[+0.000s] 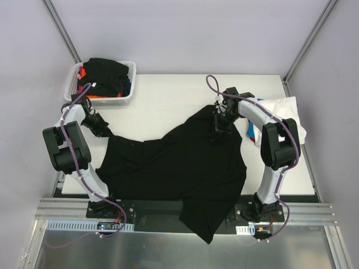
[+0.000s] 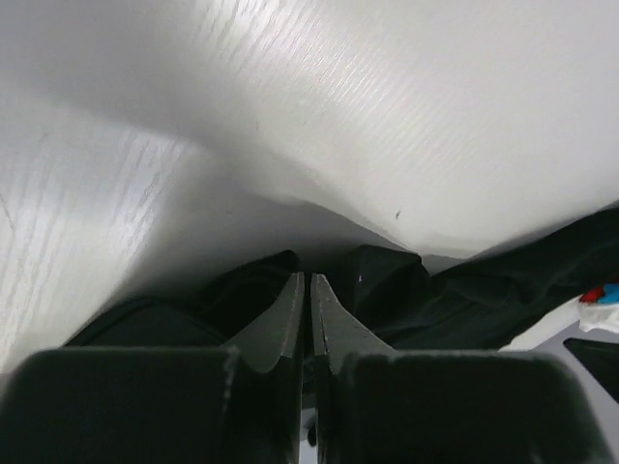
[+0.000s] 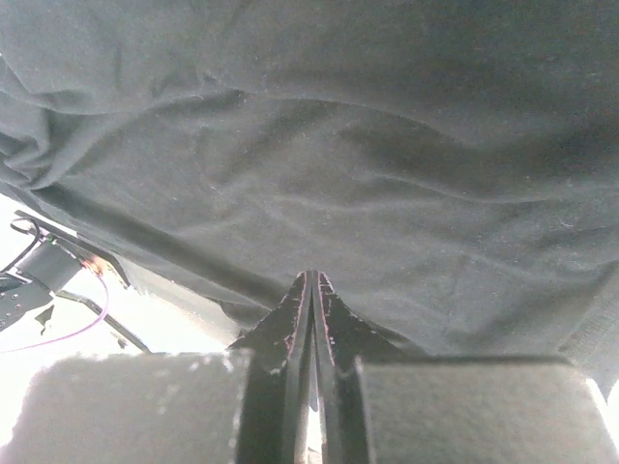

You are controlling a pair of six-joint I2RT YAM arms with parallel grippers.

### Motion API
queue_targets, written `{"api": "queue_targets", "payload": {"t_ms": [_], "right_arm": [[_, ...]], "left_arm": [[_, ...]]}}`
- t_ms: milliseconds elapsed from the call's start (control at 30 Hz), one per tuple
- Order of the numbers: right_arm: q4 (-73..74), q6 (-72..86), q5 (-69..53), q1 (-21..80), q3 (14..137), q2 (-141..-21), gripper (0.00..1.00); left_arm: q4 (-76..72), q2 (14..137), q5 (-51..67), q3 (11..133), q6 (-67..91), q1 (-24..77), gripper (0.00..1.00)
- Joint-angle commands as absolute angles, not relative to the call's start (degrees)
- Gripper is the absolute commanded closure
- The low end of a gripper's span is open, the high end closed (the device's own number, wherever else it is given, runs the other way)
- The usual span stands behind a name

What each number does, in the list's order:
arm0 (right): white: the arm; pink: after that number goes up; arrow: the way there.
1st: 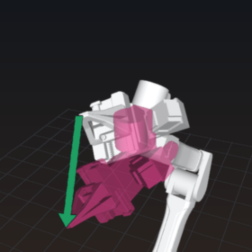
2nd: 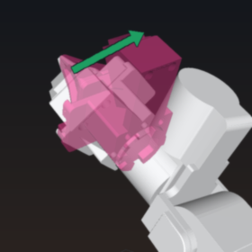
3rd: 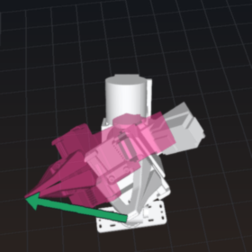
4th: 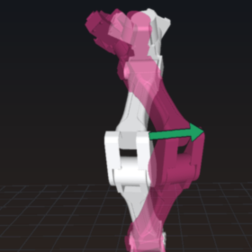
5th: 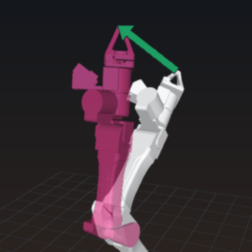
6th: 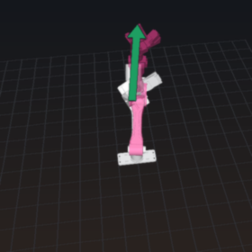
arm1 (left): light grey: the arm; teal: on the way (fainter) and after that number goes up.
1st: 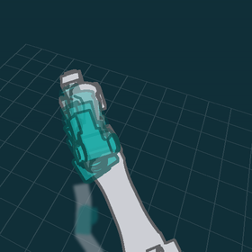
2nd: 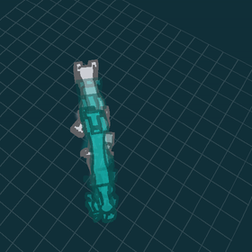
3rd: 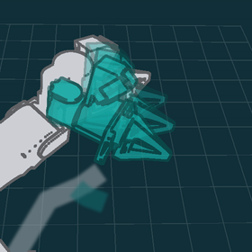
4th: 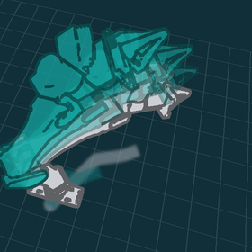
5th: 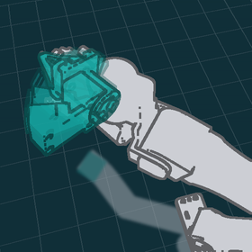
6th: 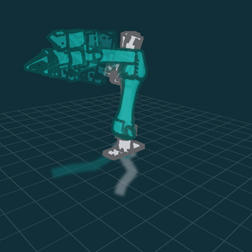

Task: Fold and stack the t-shirts

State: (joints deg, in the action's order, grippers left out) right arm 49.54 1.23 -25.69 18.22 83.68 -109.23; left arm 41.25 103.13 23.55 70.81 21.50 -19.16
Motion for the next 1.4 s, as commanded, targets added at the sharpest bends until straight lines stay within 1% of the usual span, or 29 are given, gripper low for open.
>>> {"api": "queue_targets", "payload": {"t_ms": [0,133,267,500,667,700,800,833,900,967,1167,1367], "right_arm": [[50.8,0.8,-24.9,19.1,85.1,-106.0,0.97],[50.9,0.8,-24.6,19.4,85.0,-105.8,0.97],[50.8,0.7,-24.3,19.5,84.9,-105.5,0.97],[51.2,0.4,-23.7,19.6,83.7,-104.3,0.97],[51.2,0.4,-23.6,19.6,83.5,-103.7,0.97],[51.2,0.4,-23.6,19.6,83.5,-103.8,0.97],[51.2,0.5,-23.7,19.6,83.4,-103.8,0.97],[51.2,0.5,-23.8,19.6,83.4,-103.8,0.97],[51.2,0.6,-23.7,19.7,83.6,-103.8,0.97],[51.2,0.6,-23.8,19.8,83.7,-103.9,0.97],[51.2,0.5,-23.8,20.3,83.6,-104.2,0.97],[51.2,0.5,-23.9,20.4,83.9,-104.5,0.97]], "left_arm": [[41.7,97.7,20.0,76.7,25.6,-18.8,1.00],[41.7,96.4,20.3,82.6,27.0,-18.5,1.00],[41.7,97.8,20.8,84.6,26.9,-18.5,1.00],[41.4,100.1,18.1,83.3,26.3,-18.2,1.00],[40.7,102.9,17.8,80.2,25.0,-18.2,1.00],[40.6,103.3,18.2,79.7,25.1,-18.2,0.96],[41.0,105.4,18.7,78.1,26.0,-18.2,0.78],[41.6,106.3,19.0,77.6,26.8,-18.2,0.69],[41.9,106.3,18.9,76.8,27.8,-18.1,0.62],[42.0,104.9,17.1,76.0,28.8,-17.9,0.51],[42.3,101.5,15.6,78.8,28.2,-17.7,0.50],[43.2,102.4,17.5,79.9,28.2,-17.0,0.51]]}}
